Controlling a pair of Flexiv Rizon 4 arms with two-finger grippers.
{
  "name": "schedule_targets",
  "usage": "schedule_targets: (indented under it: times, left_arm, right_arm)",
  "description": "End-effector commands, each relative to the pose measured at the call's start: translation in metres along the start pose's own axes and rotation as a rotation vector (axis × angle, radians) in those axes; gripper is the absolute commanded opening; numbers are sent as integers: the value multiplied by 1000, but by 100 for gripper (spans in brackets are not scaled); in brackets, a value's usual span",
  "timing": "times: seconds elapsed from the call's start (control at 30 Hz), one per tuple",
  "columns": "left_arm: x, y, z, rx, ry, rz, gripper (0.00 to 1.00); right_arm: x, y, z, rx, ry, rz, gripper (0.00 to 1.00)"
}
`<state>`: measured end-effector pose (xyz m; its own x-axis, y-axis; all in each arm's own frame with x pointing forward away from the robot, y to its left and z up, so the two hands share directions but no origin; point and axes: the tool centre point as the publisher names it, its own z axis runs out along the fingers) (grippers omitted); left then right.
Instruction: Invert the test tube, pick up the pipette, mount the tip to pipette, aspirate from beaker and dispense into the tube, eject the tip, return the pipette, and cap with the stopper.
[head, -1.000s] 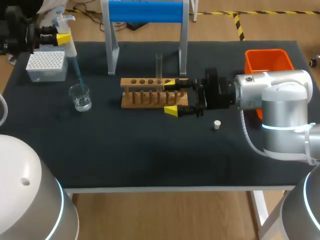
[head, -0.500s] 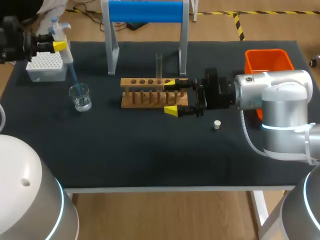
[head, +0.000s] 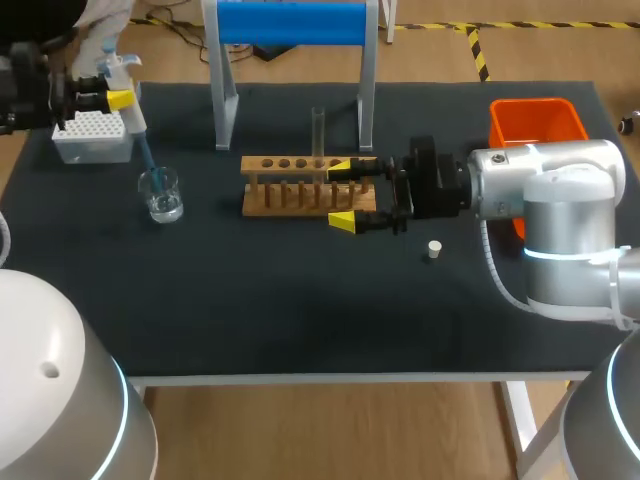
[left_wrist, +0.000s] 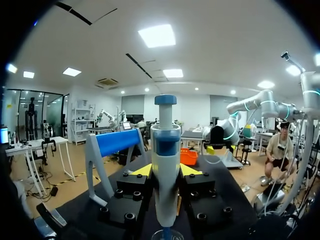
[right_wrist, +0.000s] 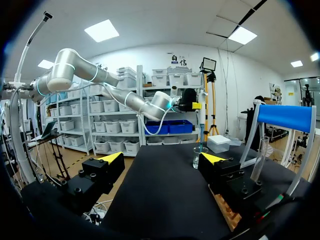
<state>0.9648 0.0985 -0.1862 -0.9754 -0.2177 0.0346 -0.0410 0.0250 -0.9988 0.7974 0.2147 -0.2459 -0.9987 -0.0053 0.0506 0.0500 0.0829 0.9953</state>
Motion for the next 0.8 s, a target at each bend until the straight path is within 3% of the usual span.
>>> schedule_targets:
  times: [0.03,0.8]
  left_arm:
    - [-3,7,0,8,7,-3,0]
    - [-1,23,-1,21,5,-22,0]
  right_arm:
    - [0,0,-1,1,2,0,100]
    - [0,0,-1,1,2,0,100]
